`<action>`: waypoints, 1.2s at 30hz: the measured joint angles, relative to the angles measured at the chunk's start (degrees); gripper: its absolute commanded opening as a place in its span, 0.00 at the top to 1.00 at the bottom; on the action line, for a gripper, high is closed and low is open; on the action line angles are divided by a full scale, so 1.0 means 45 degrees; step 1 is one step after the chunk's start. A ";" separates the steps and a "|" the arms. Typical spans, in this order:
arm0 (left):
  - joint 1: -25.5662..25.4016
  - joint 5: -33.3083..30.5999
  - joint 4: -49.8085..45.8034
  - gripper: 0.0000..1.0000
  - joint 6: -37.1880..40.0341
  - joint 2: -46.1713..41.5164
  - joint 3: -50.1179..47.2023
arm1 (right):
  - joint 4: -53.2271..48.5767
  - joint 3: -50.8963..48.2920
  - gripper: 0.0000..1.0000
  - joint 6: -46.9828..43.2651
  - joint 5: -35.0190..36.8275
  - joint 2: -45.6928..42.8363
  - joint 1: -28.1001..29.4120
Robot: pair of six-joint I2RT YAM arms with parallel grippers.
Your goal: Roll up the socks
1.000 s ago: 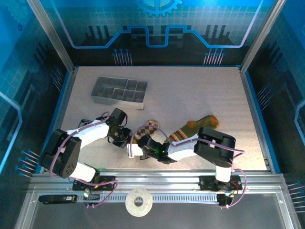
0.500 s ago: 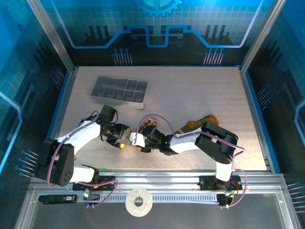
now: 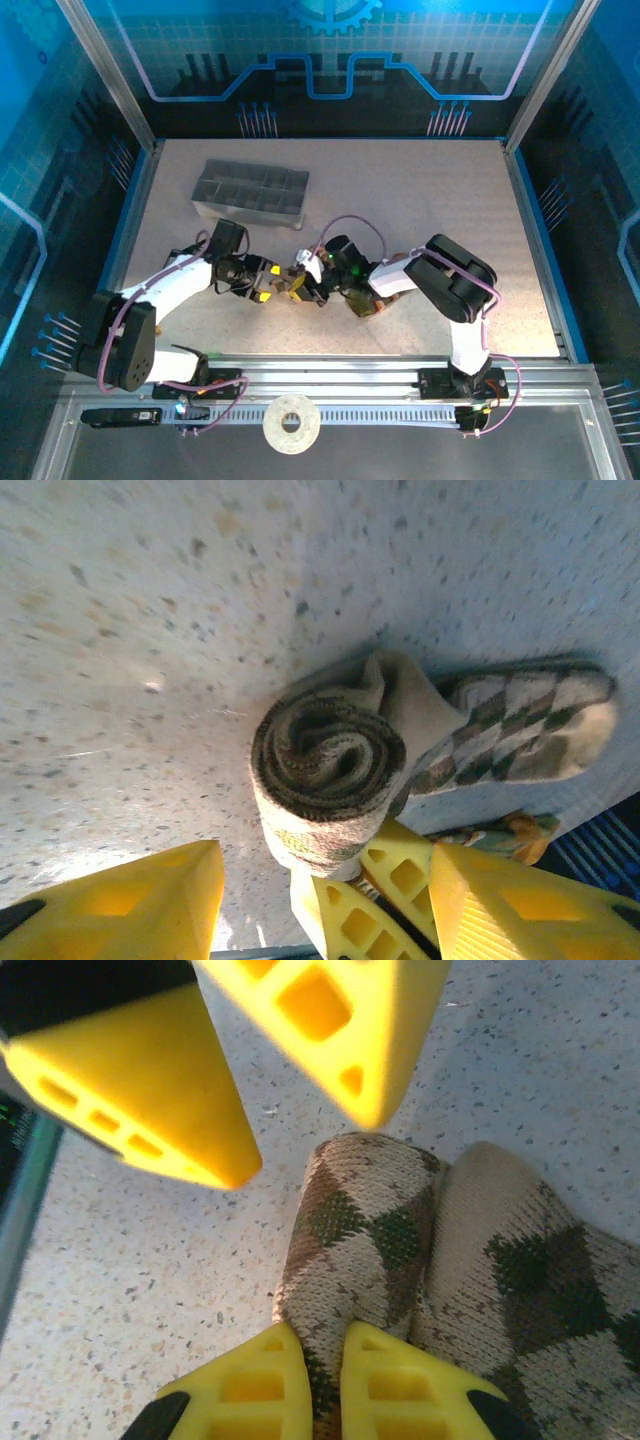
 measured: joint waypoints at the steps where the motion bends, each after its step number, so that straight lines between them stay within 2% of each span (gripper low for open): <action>1: -0.0219 0.0015 0.0209 0.47 0.0015 0.0199 0.0000 | 0.0097 0.0049 1.00 0.0219 -0.0355 0.0141 -0.0131; 7: -0.0913 0.0010 0.0840 0.58 0.0063 0.1316 0.0005 | 0.0321 0.0194 1.00 0.0835 -0.1399 0.0529 -0.0500; 11: -0.0952 -0.0019 0.0976 0.82 0.0427 0.1875 0.0199 | -0.0024 0.0359 1.00 0.0831 -0.1540 0.0554 -0.0525; 13: -0.0952 -0.0005 0.0831 0.94 0.0661 0.2016 0.0364 | -0.0301 0.0413 0.93 0.0699 -0.1525 0.0486 -0.0544; 15: -0.0962 0.0034 0.0709 1.00 0.0772 0.2001 0.0418 | -0.0646 0.0393 0.83 0.0452 -0.1326 0.0267 -0.0544; 17: -0.1035 0.0087 0.0665 1.00 0.0918 0.1972 0.0427 | -0.1001 0.0253 0.72 0.0034 -0.0860 -0.0107 -0.0447; 19: -0.1229 0.0073 0.0593 1.00 0.0787 0.1821 0.0335 | -0.1355 -0.0189 0.56 -0.0631 -0.0078 -0.0840 -0.0165; 23: -0.1564 -0.0219 -0.0029 1.00 0.0049 0.1277 0.0063 | -0.2045 -0.1588 0.42 -0.2249 0.2055 -0.2968 0.0787; 28: -0.1933 -0.0699 -0.0636 1.00 -0.0865 0.1350 0.0389 | -0.1836 -0.2696 0.37 -0.3604 0.5066 -0.5255 0.2880; 32: -0.2030 -0.0811 -0.1263 1.00 -0.1112 0.1841 0.1001 | -0.1642 -0.2783 0.38 -0.4303 0.6878 -0.5081 0.3891; 36: -0.2035 -0.0835 -0.1817 1.00 -0.1107 0.2229 0.1477 | -0.1651 -0.2404 0.39 -0.5032 0.8398 -0.4056 0.4546</action>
